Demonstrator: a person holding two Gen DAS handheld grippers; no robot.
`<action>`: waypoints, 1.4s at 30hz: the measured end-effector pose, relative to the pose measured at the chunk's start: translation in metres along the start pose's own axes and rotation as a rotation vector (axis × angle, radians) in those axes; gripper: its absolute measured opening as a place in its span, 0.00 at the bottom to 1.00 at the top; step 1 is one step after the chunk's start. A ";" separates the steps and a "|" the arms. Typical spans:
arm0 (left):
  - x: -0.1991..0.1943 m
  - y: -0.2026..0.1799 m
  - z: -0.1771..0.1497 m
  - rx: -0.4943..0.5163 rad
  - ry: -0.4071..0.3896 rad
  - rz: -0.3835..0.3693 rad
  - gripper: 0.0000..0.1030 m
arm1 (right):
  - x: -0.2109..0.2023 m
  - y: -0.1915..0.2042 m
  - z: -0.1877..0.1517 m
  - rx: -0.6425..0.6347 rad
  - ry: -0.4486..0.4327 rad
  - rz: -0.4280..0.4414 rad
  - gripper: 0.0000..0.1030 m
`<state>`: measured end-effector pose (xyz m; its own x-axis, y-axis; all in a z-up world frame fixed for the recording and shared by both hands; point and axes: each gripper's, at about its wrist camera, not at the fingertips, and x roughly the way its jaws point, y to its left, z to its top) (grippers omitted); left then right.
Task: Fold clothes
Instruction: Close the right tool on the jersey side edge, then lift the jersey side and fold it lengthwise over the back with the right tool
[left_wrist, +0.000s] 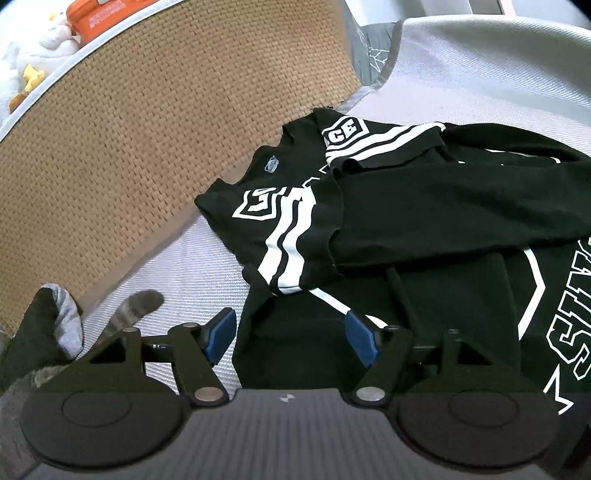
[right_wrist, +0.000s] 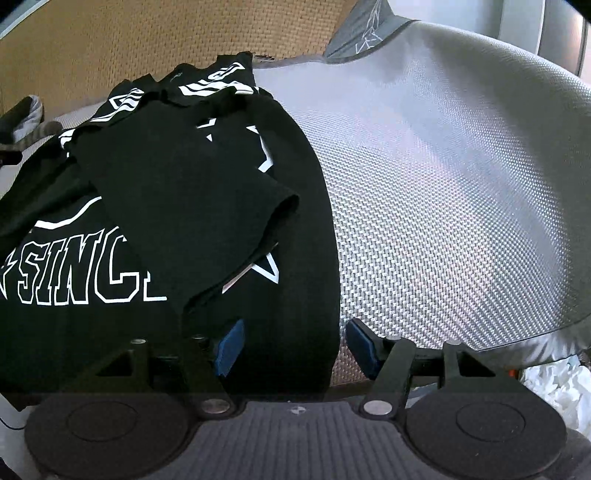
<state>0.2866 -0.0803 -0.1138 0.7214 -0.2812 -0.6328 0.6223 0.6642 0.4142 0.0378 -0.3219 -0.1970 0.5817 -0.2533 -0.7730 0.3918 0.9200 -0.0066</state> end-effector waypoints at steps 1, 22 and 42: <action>0.000 0.000 0.000 -0.001 0.002 -0.002 0.67 | 0.000 -0.002 0.000 0.010 -0.001 0.003 0.58; 0.009 0.006 -0.003 -0.039 0.035 0.005 0.68 | -0.018 -0.015 0.003 0.102 -0.071 0.055 0.08; 0.008 0.003 -0.001 -0.013 0.031 0.005 0.69 | -0.085 0.023 0.020 0.152 -0.249 0.412 0.08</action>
<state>0.2937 -0.0802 -0.1187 0.7146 -0.2566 -0.6508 0.6145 0.6748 0.4087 0.0113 -0.2854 -0.1190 0.8549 0.0407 -0.5172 0.1826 0.9095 0.3734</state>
